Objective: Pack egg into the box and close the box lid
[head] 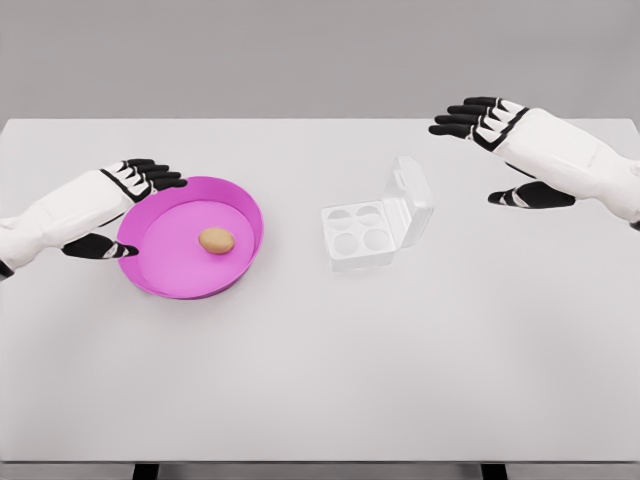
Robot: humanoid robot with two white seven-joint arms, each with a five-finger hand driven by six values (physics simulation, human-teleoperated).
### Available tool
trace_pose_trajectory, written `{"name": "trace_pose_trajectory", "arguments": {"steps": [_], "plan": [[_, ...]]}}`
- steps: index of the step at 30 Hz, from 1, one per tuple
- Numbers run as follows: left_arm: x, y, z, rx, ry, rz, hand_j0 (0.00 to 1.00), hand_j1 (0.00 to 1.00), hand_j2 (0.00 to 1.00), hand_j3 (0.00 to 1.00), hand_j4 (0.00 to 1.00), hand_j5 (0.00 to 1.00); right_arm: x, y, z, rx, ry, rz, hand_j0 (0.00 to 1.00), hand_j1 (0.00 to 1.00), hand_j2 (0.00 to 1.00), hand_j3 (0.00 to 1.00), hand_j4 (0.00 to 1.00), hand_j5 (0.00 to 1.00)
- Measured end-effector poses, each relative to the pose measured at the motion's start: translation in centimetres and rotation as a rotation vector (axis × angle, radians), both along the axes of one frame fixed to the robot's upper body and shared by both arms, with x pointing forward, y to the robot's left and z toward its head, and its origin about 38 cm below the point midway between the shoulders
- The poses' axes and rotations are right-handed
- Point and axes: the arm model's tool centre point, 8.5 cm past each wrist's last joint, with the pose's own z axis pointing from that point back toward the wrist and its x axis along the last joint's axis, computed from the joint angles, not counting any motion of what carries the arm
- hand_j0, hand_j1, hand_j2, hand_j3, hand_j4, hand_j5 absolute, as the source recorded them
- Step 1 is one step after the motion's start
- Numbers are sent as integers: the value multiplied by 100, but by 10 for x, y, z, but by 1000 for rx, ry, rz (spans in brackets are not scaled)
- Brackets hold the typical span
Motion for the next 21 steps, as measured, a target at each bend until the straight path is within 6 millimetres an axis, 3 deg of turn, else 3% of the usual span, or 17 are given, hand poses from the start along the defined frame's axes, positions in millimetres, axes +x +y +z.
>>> {"name": "trace_pose_trajectory", "arguments": {"steps": [4,6,10,11,14,17,19,21], "plan": [[3,0,6,9,-17,-2,100,100,100,100,100,100,-1,0,-4,-21,2,-8,100,100,100,100,100,100],[2,-2,8,10,-24,-7,100,100,100,100,100,100,1,-4,-8,-140,1,-31,100,100,100,100,100,100],[1,-19,23,86,-35,-68,100,100,100,100,100,100,4,-46,-18,-158,78,-117,100,100,100,100,100,100],[2,-23,28,132,-25,-87,100,100,100,100,100,100,-3,-57,-32,-163,127,-136,100,100,100,100,100,100],[7,-35,40,196,-25,-121,100,100,100,100,100,100,-20,-87,-48,-211,203,-187,100,100,100,100,100,100],[12,-49,47,208,-47,-144,100,100,100,100,100,100,-25,-100,-40,-229,196,-214,100,100,100,100,100,100],[16,-61,50,191,-64,-160,100,100,100,100,100,100,-40,-103,-53,-186,254,-200,100,100,100,100,100,100],[17,-72,46,167,-62,-171,100,100,100,100,100,100,-42,-108,-43,-196,259,-192,100,100,100,100,100,100]]}}
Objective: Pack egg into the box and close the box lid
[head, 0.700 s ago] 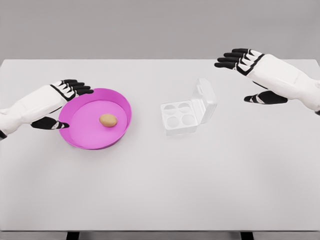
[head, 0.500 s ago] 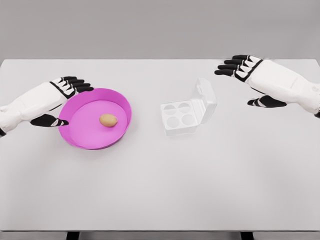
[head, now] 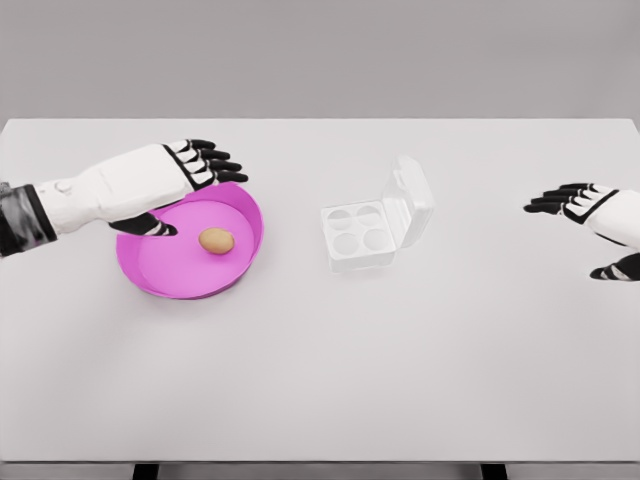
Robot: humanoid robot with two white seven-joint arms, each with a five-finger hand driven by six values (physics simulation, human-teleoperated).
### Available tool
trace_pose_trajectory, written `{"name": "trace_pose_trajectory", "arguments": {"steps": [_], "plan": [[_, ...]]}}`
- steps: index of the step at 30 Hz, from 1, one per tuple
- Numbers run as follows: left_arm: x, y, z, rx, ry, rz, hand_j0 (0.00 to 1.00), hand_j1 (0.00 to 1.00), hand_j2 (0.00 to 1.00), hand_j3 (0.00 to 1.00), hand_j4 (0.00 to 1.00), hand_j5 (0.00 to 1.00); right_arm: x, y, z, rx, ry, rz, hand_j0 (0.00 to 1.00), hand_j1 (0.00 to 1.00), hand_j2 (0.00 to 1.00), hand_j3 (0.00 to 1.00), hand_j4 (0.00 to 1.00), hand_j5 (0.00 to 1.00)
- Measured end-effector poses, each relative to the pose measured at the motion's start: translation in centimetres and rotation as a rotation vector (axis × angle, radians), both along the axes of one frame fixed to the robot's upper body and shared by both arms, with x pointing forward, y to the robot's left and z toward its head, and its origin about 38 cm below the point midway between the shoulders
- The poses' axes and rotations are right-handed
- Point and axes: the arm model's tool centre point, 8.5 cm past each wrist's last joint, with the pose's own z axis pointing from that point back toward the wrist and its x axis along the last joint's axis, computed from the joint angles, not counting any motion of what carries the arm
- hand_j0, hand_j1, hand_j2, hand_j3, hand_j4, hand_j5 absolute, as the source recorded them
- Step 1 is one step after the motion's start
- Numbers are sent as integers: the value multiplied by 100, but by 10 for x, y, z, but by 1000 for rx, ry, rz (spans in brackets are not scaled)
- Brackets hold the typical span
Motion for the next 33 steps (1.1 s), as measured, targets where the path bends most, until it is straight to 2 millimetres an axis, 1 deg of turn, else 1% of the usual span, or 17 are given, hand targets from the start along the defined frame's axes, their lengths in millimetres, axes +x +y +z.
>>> {"name": "trace_pose_trajectory", "arguments": {"steps": [1,2,3,4,5,6,7,8,9,11,13,15,18,23,33], "plan": [[3,-4,4,-10,-7,0,98,98,98,98,98,98,2,0,2,-20,0,4,100,100,100,100,100,100],[4,-8,3,-16,-2,2,97,97,97,97,97,97,5,0,4,-45,-4,7,100,100,100,100,100,100],[4,-10,0,-20,7,3,96,96,96,96,96,96,15,3,20,-61,-49,15,100,100,100,100,100,100],[4,-12,-1,-18,13,2,90,90,90,90,90,90,29,11,36,-77,-100,30,100,100,100,100,100,100],[4,-13,-4,-15,22,0,85,85,85,85,85,85,47,20,44,-77,-127,42,100,100,100,100,100,100],[4,-13,-7,-8,32,-1,83,83,83,83,83,83,66,31,47,-79,-134,54,100,100,100,100,100,100],[3,-13,-10,5,43,-3,83,83,83,83,83,83,78,39,37,-77,-107,60,100,100,100,100,100,100],[3,-11,-12,19,52,-3,83,83,83,83,83,83,81,44,16,-87,-54,68,100,100,100,100,100,100],[2,-9,-14,30,59,-2,83,83,83,83,83,83,82,48,0,-94,-17,75,100,100,100,100,100,100],[2,-4,-19,54,78,4,83,83,83,83,83,83,84,54,-18,-99,27,85,100,100,100,100,100,100],[3,0,-25,74,104,21,82,82,82,82,82,82,85,61,-32,-101,52,92,100,100,100,100,100,100],[5,2,-30,85,124,37,79,79,79,79,79,79,86,67,-39,-101,64,99,100,100,100,100,100,100],[8,5,-34,94,142,52,80,80,80,80,80,80,88,70,-42,-105,67,102,100,100,100,100,100,100],[13,5,-43,96,184,103,80,80,80,80,80,80,88,68,-43,-112,69,97,100,100,100,100,100,100],[28,-8,-64,14,317,313,81,81,81,81,81,81,92,68,-43,-104,68,90,100,100,100,100,100,100]]}}
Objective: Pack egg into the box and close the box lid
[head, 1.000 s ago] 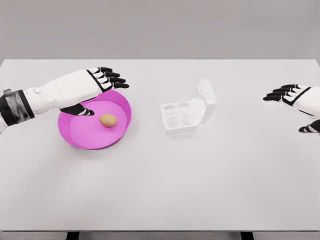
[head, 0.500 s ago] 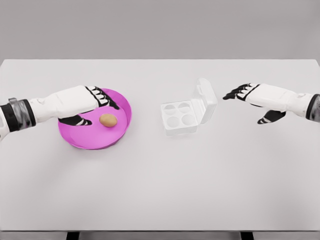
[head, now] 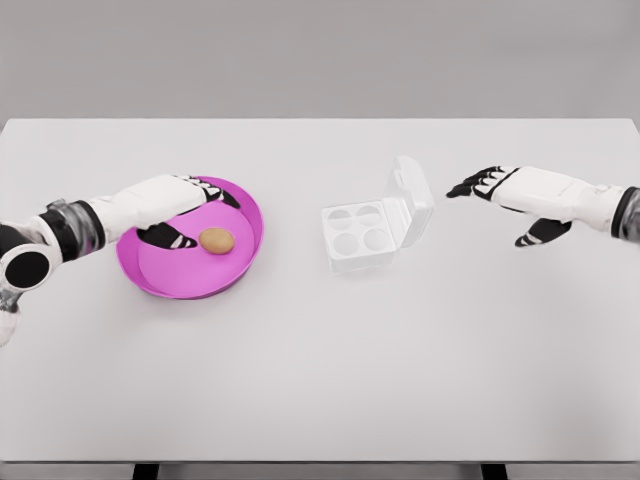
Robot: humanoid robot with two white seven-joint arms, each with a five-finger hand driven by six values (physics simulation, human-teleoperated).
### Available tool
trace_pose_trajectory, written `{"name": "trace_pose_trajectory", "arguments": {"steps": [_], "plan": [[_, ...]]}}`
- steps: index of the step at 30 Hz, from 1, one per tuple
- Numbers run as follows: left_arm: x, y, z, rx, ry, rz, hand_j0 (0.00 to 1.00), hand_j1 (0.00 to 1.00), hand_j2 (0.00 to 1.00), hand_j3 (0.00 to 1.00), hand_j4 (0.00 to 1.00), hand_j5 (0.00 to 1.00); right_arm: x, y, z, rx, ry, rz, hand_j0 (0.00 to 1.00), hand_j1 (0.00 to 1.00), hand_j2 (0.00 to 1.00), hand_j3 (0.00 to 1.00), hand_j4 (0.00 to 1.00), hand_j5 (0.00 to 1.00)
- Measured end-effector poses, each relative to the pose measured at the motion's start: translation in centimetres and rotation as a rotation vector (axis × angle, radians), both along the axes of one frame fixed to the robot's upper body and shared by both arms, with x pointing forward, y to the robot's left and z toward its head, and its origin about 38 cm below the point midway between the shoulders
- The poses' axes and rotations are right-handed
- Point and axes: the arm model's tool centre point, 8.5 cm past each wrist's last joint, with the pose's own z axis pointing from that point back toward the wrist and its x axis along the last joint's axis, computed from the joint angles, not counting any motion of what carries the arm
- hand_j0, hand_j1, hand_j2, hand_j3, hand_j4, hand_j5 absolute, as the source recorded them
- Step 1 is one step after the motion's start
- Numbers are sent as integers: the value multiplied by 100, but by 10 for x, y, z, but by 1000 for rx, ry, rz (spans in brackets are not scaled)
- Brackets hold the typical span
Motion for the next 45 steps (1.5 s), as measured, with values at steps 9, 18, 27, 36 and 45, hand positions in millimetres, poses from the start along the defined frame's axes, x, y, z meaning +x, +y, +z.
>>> {"name": "trace_pose_trajectory", "arguments": {"steps": [9,18,27,36,45], "plan": [[-4,-11,-13,-22,71,40,81,81,81,81,81,81,19,-1,-14,9,28,-50,100,100,100,100,100,100],[-4,-12,-20,-19,100,58,80,80,80,80,80,80,20,-5,-22,2,46,-69,100,100,100,100,100,100],[-4,-14,-26,0,117,75,80,80,80,80,80,80,20,-5,-22,2,46,-68,100,100,100,100,100,100],[-1,-16,-27,23,106,78,80,80,80,80,80,80,20,-5,-21,2,45,-69,100,100,100,100,100,100],[0,-18,-29,26,105,93,77,77,77,77,77,77,20,-5,-20,2,43,-69,100,100,100,100,100,100]]}}
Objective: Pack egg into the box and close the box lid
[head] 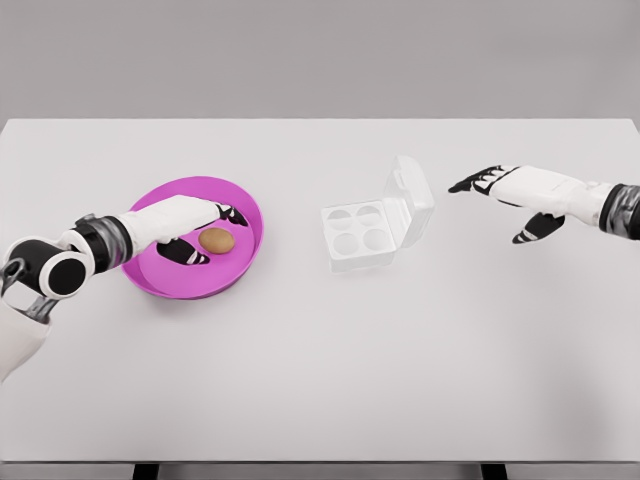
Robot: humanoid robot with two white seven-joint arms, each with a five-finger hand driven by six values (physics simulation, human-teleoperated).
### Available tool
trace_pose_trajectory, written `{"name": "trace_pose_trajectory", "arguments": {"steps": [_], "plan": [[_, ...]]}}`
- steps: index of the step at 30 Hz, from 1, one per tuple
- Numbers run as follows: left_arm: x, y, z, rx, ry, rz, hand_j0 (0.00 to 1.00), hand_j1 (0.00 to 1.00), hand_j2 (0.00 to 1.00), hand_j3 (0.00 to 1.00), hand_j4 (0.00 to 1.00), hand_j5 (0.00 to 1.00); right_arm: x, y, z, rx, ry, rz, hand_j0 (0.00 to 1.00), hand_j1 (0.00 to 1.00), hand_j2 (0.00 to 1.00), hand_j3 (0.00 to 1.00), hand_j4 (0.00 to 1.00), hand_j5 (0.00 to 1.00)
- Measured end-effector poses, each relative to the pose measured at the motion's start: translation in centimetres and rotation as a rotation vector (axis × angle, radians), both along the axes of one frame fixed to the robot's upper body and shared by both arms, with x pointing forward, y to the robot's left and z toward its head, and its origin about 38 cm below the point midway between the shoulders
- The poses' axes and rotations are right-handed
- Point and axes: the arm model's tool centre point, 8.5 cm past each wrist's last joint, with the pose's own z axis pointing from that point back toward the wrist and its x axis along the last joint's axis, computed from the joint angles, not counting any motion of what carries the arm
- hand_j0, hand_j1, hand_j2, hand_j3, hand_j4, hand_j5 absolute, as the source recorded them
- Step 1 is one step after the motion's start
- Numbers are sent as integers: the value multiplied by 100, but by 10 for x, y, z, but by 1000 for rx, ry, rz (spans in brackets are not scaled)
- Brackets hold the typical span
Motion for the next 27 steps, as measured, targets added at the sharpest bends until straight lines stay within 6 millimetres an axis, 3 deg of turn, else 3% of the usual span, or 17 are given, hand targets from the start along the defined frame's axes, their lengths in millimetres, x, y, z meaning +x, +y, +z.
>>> {"name": "trace_pose_trajectory", "arguments": {"steps": [12,18,25,27], "plan": [[0,-3,-4,-5,10,3,76,76,76,76,76,76,0,1,0,1,0,2,100,100,100,100,100,100],[1,-2,-6,-4,16,6,67,67,67,67,67,67,-1,-1,0,-2,-1,1,100,100,100,100,100,100],[0,-2,-7,-6,20,6,67,67,67,67,67,67,-1,-1,1,-3,-1,0,100,100,100,100,100,100],[1,-1,-7,-7,23,15,61,61,61,61,61,61,-1,-1,1,-4,-2,0,100,100,100,100,100,100]]}}
